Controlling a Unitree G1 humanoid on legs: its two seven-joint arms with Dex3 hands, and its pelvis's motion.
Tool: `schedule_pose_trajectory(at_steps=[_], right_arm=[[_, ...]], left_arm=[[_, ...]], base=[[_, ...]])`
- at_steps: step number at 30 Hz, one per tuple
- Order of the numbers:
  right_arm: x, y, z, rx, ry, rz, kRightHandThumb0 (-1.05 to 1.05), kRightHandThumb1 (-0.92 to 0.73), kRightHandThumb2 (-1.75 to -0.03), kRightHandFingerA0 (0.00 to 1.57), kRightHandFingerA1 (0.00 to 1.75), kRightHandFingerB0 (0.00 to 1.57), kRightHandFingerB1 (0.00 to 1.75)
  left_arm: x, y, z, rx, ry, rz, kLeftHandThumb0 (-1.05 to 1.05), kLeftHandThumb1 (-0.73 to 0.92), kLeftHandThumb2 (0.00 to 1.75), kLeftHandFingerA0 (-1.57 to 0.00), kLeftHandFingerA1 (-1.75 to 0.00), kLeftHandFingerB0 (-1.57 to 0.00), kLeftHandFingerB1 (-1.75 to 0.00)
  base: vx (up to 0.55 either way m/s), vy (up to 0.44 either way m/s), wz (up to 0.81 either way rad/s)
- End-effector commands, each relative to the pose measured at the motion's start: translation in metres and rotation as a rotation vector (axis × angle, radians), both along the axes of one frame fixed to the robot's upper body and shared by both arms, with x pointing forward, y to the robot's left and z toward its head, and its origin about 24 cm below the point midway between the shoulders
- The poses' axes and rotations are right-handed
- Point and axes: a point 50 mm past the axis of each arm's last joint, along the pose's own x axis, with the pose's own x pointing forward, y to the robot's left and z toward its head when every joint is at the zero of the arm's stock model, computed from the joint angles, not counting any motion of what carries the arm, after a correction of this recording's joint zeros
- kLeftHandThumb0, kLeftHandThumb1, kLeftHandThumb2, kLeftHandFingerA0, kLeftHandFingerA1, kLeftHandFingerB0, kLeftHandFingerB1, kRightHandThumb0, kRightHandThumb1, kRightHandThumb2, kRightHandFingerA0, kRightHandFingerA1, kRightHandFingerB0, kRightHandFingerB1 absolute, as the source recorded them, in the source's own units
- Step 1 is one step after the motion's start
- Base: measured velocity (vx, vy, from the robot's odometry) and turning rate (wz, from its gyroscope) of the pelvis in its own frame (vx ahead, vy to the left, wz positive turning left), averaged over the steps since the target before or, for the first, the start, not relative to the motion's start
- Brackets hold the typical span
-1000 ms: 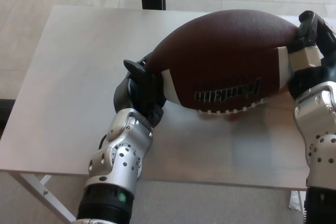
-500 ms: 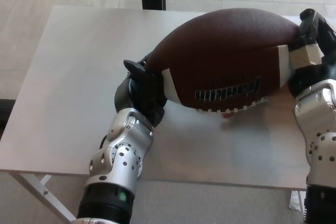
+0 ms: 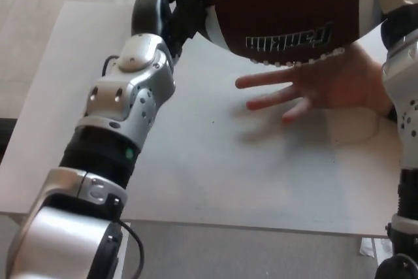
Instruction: The robot uses both its hands to grab the left and right ends of a football kept in the middle of the desk infront of it, lifts it up and places it in the palm of a person
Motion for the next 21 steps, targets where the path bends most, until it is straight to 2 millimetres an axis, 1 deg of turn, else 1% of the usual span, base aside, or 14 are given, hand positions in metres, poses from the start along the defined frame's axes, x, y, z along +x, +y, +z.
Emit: schedule_pose_trajectory(at_steps=[1,4,6,8,9,10,11,14,15,16,17,18,20,21], right_arm=[[0.017,0.047,0.051,-0.261,-0.179,0.277,-0.25,-0.65,-0.92,1.01,1.62,0.83,0.95],[0.017,0.045,0.054,-0.258,-0.203,0.272,-0.23,-0.66,-0.9,0.97,1.64,0.81,0.96],[0.019,0.044,0.054,-0.214,-0.175,0.224,-0.26,-0.65,-0.85,1.01,1.57,0.82,0.91],[0.024,0.035,0.05,-0.139,-0.172,0.152,-0.22,-0.61,-0.89,0.95,1.63,0.8,0.96],[0.025,0.035,0.052,-0.136,-0.175,0.15,-0.22,-0.61,-0.89,0.95,1.63,0.8,0.96],[0.026,0.033,0.051,-0.113,-0.174,0.147,-0.19,-0.64,-0.94,1.06,1.72,0.79,1.04],[0.03,0.025,0.046,-0.052,-0.134,0.108,-0.21,-0.66,-0.95,0.98,1.69,0.77,1.02],[0.032,0.026,0.044,-0.018,-0.109,0.092,-0.19,-0.67,-0.95,0.97,1.73,0.77,1.05],[0.036,0.021,0.036,0.005,-0.061,0.063,-0.28,-0.63,-1.05,1.23,1.38,0.74,0.95],[0.039,0.017,0.029,0.04,-0.03,0.041,-0.21,-0.77,-0.74,0.95,1.75,0.67,1.04],[0.04,0.014,0.025,0.047,-0.013,0.027,-0.3,-0.58,-0.98,1.25,1.39,0.74,0.94],[0.042,0.008,0.02,0.06,0.021,0.0,-0.29,-0.54,-0.97,1.24,1.35,0.74,0.91],[0.043,0.001,0.013,0.074,0.051,-0.023,-0.29,-0.58,-1.02,1.23,1.34,0.73,0.92],[0.043,-0.005,0.005,0.092,0.074,-0.043,-0.23,-0.71,-0.79,0.99,1.65,0.69,0.98]], left_arm=[[0.016,-0.04,0.079,0.716,-0.136,-0.23,-0.48,0.75,0.62,-0.78,-1.55,-0.66,-1.16],[0.017,-0.042,0.083,0.715,-0.119,-0.215,-0.42,0.74,0.62,-0.74,-1.55,-0.6,-1.14],[0.018,-0.044,0.084,0.726,-0.11,-0.216,-0.4,0.74,0.66,-0.69,-1.6,-0.56,-1.25],[0.022,-0.049,0.088,1.112,-0.141,-0.316,-0.35,0.69,0.61,-0.62,-1.55,-0.55,-0.78],[0.022,-0.048,0.09,1.114,-0.141,-0.313,-0.35,0.69,0.61,-0.62,-1.55,-0.55,-0.78],[0.023,-0.048,0.091,1.12,-0.125,-0.321,-0.34,0.7,0.62,-0.59,-1.48,-0.54,-0.56],[0.023,-0.052,0.091,1.153,-0.09,-0.331,-0.36,0.7,0.62,-0.57,-1.38,-0.51,-0.44],[0.023,-0.051,0.089,1.195,-0.087,-0.328,-0.33,0.71,0.62,-0.56,-1.37,-0.48,-0.43],[0.024,-0.052,0.08,1.273,-0.098,-0.345,-0.43,0.57,0.94,-0.67,-1.07,-0.3,-0.54],[0.024,-0.052,0.073,1.31,-0.108,-0.352,-0.44,0.59,0.93,-0.66,-1.09,-0.33,-0.55],[0.024,-0.051,0.07,1.314,-0.117,-0.354,-0.36,0.8,0.63,-0.47,-1.28,-0.38,-0.42],[0.024,-0.05,0.066,1.324,-0.133,-0.356,-0.31,0.82,0.63,-0.46,-1.18,-0.38,-0.42],[0.024,-0.05,0.065,1.388,-0.128,-0.36,-0.29,0.79,0.62,-0.52,-1.04,-0.48,-0.49],[0.024,-0.051,0.063,1.43,-0.127,-0.36,-0.25,0.73,0.62,-0.56,-1.32,-0.55,-0.53]], base=[[0.0,0.0,0.0],[0.0,0.0,0.0],[0.0,0.0,0.0],[0.0,0.0,0.0],[0.0,0.0,0.0],[0.0,0.0,0.0],[0.0,0.0,0.0],[0.0,0.0,0.0],[0.0,0.0,0.0],[0.0,0.0,0.0],[0.0,0.0,0.0],[0.0,0.0,0.0],[0.0,0.0,0.0],[0.0,0.0,0.0]])
